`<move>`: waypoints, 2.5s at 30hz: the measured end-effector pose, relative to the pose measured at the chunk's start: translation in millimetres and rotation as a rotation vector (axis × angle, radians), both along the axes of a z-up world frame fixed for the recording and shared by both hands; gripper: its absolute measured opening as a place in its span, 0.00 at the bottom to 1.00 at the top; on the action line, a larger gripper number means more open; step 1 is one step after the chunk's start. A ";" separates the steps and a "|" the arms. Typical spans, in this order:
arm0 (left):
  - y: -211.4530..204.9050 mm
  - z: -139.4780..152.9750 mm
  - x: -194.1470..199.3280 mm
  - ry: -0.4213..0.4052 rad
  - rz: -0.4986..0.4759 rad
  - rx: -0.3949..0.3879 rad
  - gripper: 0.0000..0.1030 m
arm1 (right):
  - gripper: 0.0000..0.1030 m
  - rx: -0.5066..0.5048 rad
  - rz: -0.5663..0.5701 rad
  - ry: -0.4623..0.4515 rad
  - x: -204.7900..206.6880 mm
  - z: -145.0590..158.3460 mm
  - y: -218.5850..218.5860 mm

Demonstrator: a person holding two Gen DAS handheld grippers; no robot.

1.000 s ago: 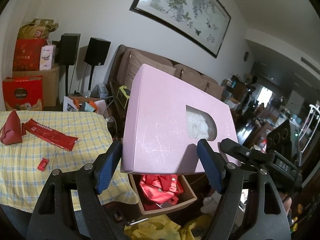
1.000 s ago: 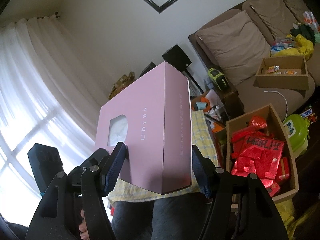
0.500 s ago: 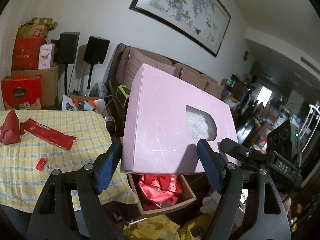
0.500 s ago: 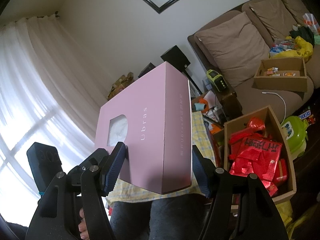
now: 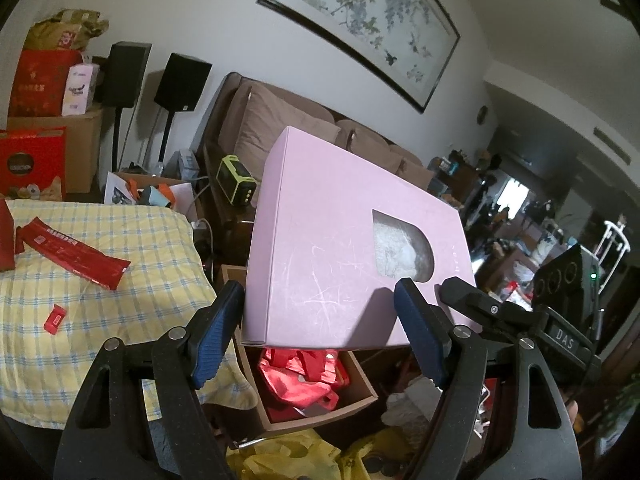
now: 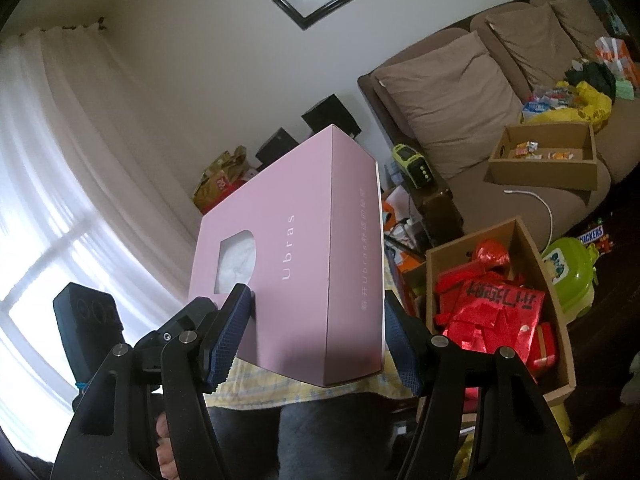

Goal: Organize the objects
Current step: 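Carry the pink box with both grippers over the cardboard box, then lower the pink box into the cardboard box with both grippers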

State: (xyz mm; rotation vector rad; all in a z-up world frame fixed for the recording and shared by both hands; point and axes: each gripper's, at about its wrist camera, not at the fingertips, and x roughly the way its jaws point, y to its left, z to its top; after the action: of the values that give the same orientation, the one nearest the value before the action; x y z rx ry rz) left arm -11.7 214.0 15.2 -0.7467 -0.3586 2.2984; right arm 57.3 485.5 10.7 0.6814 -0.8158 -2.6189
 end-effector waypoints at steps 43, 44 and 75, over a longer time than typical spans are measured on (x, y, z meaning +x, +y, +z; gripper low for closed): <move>28.9 -26.6 -41.6 -0.070 0.050 -0.067 0.73 | 0.65 -0.063 0.046 -0.090 -51.2 -34.3 26.5; 30.9 -27.5 -42.7 -0.071 0.048 -0.069 0.73 | 0.65 -0.065 0.044 -0.093 -51.5 -35.4 28.2; 103.0 -69.4 -81.5 -0.154 -0.045 -0.094 0.73 | 0.65 -0.096 -0.062 -0.193 -70.1 -69.0 93.6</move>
State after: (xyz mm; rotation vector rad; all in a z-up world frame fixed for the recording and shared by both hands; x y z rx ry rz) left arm -93.3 317.0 -54.2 -0.9721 -0.3019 2.2336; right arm -12.9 579.2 -58.3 0.9056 -1.0268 -2.5771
